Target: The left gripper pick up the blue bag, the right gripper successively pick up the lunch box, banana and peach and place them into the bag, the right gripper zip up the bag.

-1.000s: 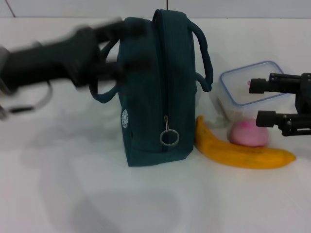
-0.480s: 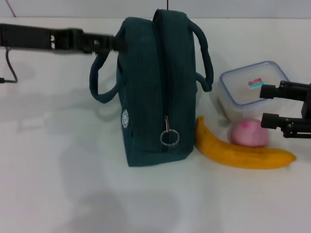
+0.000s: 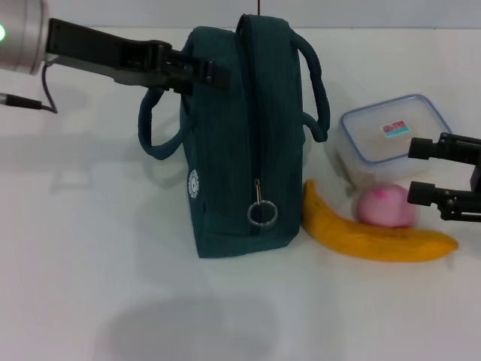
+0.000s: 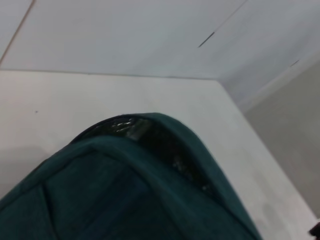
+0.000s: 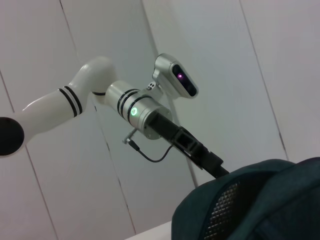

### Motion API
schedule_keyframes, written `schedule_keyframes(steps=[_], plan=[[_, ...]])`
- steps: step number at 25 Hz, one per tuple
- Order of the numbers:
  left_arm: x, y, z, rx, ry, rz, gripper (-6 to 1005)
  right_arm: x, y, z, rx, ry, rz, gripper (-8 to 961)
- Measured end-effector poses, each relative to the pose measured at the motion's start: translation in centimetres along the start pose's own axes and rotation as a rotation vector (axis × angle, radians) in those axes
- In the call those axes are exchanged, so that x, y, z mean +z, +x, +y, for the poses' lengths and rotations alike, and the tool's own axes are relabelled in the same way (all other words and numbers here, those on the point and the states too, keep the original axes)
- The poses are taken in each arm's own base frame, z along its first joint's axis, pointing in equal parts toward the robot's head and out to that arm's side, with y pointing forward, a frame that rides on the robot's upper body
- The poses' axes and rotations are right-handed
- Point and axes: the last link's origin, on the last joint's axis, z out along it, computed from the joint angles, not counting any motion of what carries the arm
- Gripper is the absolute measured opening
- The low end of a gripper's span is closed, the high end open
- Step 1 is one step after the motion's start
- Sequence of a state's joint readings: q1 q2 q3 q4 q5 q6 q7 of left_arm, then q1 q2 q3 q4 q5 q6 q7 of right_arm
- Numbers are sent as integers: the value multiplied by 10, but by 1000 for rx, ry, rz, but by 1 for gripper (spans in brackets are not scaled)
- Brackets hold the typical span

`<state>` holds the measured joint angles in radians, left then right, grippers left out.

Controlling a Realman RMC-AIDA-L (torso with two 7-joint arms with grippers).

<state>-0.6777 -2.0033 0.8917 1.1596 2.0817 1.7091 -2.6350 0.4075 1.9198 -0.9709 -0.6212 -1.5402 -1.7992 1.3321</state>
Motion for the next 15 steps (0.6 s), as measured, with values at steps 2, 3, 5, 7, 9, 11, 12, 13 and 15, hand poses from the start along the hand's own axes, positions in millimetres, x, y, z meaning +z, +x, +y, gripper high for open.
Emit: schedule_keyframes(steps=[2, 3, 5, 7, 9, 11, 12, 13, 15], plan=[[4, 2, 0, 1, 18, -12, 878, -1, 1, 0, -2, 9, -6, 712], [7, 3, -1, 6, 36, -21, 873, -2, 1, 0, -3, 13, -9, 712], [12, 7, -2, 18, 62, -24, 863, -4, 2, 1, -6, 24, -16, 710], [14, 10, -3, 25, 85, -27, 853, -5, 3, 1, -8, 27, -19, 708], [15, 11, -4, 28, 100, -31, 844, -4, 4, 2, -7, 28, -20, 706], [17, 13, -4, 32, 103, -39, 834, -5, 4, 2, -5, 29, -21, 705], [17, 14, -4, 36, 102, -42, 829, -5, 5, 2, -4, 31, -22, 704], [18, 14, -5, 43, 100, -49, 824, -6, 5, 2, -3, 33, -22, 703], [19, 15, -6, 54, 99, -61, 785, -7, 5, 2, -1, 39, -26, 701]])
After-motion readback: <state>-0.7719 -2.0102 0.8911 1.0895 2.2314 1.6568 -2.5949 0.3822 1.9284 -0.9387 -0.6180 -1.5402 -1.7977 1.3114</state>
